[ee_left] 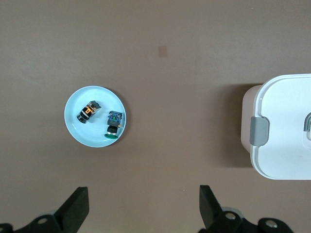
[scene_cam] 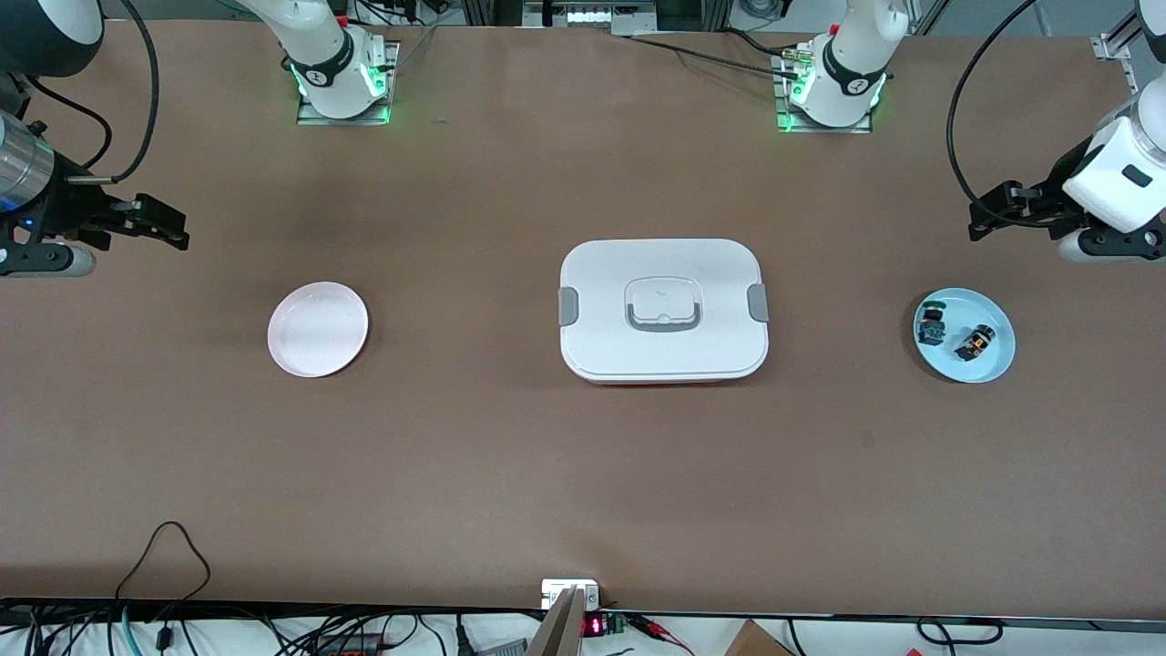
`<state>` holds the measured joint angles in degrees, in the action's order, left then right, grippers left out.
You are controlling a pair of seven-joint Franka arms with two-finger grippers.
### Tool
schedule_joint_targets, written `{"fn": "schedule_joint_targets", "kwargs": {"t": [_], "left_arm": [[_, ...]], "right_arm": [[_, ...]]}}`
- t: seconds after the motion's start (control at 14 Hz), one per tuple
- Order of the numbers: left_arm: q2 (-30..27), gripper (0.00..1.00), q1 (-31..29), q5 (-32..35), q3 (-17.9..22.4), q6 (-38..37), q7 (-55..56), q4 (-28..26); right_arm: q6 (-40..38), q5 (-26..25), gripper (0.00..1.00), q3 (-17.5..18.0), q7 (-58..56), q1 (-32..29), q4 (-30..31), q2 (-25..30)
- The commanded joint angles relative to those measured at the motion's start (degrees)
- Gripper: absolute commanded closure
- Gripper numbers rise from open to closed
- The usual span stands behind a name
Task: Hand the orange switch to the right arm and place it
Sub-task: 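Move the left gripper over the light-blue plate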
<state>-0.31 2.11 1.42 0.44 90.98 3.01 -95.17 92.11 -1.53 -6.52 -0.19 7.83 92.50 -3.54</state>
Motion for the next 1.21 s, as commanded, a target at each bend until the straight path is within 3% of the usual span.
{"fn": "schedule_joint_targets", "kwargs": {"t": [0.0, 0.43, 1.14], "left_arm": [[0.4, 0.0, 0.2, -0.6, 0.3, -1.2, -0.3, 1.2], [1.0, 0.0, 0.2, -1.1, 0.3, -1.2, -0.5, 1.4], [9.0, 0.0, -3.7, -1.3, 0.4, -1.2, -0.5, 4.3]], "right_arm": [[-0.7, 0.8, 0.0, -0.1, -0.1, 0.3, -0.1, 0.8], [-0.8, 0.8, 0.0, -0.1, -0.2, 0.3, -0.1, 1.1], [-0.8, 0.8, 0.0, 0.0, -0.1, 0.3, -0.1, 1.2]]}}
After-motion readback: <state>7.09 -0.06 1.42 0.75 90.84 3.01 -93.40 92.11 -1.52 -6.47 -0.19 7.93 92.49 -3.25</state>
